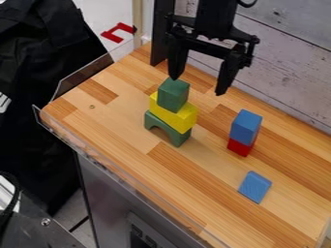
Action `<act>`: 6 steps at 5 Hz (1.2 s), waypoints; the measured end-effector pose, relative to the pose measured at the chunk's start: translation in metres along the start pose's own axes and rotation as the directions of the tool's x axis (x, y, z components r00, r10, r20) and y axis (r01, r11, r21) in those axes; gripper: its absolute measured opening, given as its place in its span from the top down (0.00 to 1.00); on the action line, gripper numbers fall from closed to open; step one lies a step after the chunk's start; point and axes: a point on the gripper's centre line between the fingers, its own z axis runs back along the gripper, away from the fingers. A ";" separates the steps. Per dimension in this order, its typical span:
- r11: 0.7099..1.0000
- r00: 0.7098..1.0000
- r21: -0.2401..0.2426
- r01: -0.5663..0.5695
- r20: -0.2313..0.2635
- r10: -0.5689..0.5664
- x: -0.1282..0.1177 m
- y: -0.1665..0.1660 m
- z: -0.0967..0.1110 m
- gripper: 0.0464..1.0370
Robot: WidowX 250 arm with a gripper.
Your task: Remove the green cube on top of the yellow cuboid and put it on top of the blue cube
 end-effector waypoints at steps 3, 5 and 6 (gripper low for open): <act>0.999 0.998 0.032 0.005 -0.067 -0.003 0.001 0.022 -0.009 0.04; 1.000 0.995 0.028 0.003 -0.100 0.000 0.004 0.023 -0.017 0.04; 1.000 0.993 0.025 -0.014 -0.117 0.017 0.005 0.027 -0.021 0.04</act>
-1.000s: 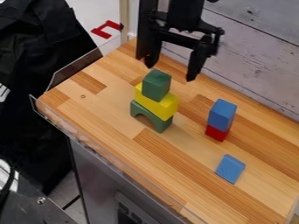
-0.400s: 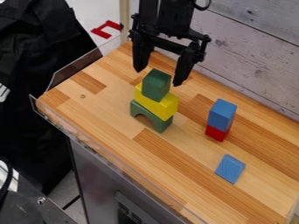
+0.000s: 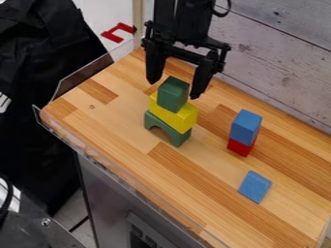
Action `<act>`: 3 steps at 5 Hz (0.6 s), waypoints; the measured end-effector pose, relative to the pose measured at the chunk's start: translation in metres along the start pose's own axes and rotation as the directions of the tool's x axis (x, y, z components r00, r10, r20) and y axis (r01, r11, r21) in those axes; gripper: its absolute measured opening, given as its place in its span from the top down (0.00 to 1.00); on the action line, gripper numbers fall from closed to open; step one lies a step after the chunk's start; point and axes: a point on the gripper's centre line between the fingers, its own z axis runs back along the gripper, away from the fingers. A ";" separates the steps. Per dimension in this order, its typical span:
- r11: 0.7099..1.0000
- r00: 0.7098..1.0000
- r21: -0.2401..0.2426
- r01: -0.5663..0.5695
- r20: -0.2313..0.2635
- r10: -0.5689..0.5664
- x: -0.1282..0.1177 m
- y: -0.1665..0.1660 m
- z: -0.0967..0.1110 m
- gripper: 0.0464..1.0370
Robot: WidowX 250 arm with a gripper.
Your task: Remove the green cube on top of the yellow cuboid and put it on top of the blue cube
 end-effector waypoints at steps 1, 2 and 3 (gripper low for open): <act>0.999 1.000 -0.022 -0.023 -0.001 0.023 0.002 0.004 -0.001 0.04; 0.999 0.999 -0.036 -0.038 -0.023 0.038 0.005 0.007 -0.009 0.07; 0.998 0.999 -0.058 -0.038 -0.016 0.037 0.006 0.004 -0.010 0.35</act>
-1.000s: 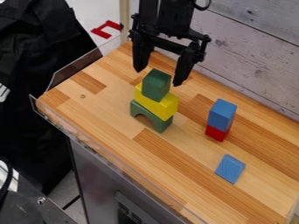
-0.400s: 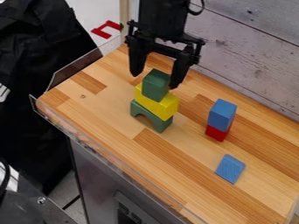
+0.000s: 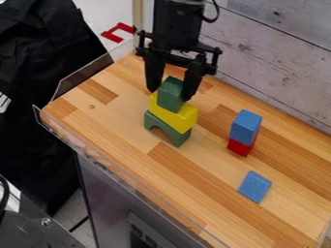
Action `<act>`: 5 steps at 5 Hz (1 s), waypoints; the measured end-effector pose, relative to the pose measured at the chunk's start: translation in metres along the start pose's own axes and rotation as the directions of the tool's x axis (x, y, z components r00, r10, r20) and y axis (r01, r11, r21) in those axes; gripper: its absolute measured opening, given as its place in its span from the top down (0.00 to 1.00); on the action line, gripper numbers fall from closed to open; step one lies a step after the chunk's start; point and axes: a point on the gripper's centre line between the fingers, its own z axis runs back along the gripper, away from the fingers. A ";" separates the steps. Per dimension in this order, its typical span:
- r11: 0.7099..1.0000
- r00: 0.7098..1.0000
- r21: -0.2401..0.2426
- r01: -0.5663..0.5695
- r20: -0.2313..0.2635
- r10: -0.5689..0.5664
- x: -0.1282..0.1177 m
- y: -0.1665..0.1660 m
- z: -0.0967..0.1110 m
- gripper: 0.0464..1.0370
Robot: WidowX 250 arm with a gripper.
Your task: Remove the green cube on top of the yellow cuboid and put it on top of the blue cube
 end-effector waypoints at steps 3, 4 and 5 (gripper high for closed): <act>1.000 1.000 0.026 0.008 0.005 -0.008 -0.003 -0.006 0.005 0.48; 0.997 0.994 0.042 0.065 0.084 -0.068 -0.008 -0.032 0.030 0.48; 0.993 0.988 0.036 0.113 0.106 -0.116 -0.011 -0.054 0.032 0.48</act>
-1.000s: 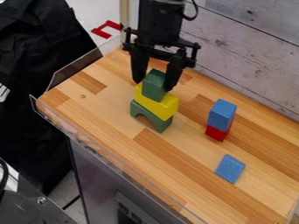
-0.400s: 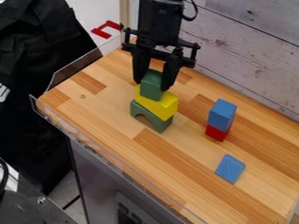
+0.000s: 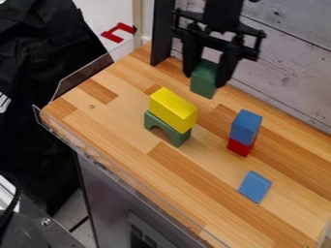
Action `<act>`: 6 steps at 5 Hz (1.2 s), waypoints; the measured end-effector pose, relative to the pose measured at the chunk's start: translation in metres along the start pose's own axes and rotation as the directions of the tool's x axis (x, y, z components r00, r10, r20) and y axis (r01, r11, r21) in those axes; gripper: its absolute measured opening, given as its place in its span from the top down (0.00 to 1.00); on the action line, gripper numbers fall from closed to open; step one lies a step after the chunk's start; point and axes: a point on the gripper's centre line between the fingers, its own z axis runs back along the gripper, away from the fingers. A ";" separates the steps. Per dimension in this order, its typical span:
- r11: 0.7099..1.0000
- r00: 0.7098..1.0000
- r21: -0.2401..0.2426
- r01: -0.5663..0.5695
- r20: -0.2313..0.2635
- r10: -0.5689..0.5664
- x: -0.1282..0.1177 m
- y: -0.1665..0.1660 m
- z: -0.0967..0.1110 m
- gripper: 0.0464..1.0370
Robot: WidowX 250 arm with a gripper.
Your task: Remove the green cube on top of the yellow cuboid and put it on top of the blue cube
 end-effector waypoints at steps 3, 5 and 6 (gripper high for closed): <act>0.998 0.996 -0.007 0.068 -0.054 -0.068 0.003 -0.036 -0.018 0.48; 0.997 0.994 -0.008 0.077 -0.073 -0.077 0.004 -0.042 -0.024 0.48; 0.997 0.993 -0.006 0.078 -0.084 -0.078 0.006 -0.042 -0.027 0.48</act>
